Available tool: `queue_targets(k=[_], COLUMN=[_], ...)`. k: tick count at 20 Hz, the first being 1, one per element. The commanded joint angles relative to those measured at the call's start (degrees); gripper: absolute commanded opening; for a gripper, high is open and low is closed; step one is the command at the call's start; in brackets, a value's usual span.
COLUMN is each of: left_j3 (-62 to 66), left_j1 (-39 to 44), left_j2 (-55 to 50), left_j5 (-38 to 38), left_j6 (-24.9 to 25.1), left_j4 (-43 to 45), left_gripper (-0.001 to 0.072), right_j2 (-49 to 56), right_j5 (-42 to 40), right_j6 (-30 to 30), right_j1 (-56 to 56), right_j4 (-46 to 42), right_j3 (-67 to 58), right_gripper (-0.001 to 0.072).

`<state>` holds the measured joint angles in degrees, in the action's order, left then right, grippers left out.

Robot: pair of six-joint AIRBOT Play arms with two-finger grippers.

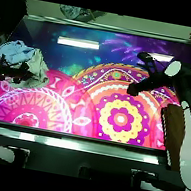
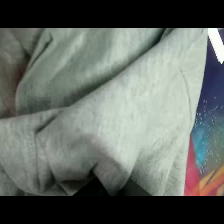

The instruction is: Fold the shirts.

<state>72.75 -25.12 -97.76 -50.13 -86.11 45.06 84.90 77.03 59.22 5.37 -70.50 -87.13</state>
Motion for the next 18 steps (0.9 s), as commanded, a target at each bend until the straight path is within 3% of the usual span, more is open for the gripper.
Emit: queue_targets(k=[1,4,6,9,13,16,18], left_j3=[0.7,4.0,4.3,4.2,4.2,4.2,4.2], left_j1=[-0.5,-0.1,2.0,8.6,25.4,38.9,45.3], left_j2=[0.0,6.6,16.3,32.4,46.7,49.0,46.7], left_j5=[-4.2,-7.6,-6.2,-5.8,0.5,12.5,15.3], left_j6=[1.1,13.4,16.3,16.7,13.6,13.7,13.7], left_j4=[-3.9,-14.3,-16.6,-16.5,-16.5,-16.5,-14.1], left_gripper=[0.0030,0.0029,0.0029,0.0029,0.0029,0.0029,0.0029], right_j2=[0.0,-1.7,-5.1,-13.1,-24.7,-32.6,-37.0], right_j5=[3.4,3.8,3.4,3.6,2.5,0.7,0.2], right_j6=[-1.1,-1.6,-1.6,-1.4,-0.2,2.2,4.4], right_j1=[0.0,0.0,0.0,0.0,0.0,0.0,0.0], right_j4=[1.5,-4.4,-11.6,-20.3,-21.3,-23.0,-25.0], right_j3=[0.0,0.0,0.0,0.0,0.0,0.0,0.0], right_gripper=[0.0671,0.0671,0.0671,0.0671,0.0672,0.0672,0.0672])
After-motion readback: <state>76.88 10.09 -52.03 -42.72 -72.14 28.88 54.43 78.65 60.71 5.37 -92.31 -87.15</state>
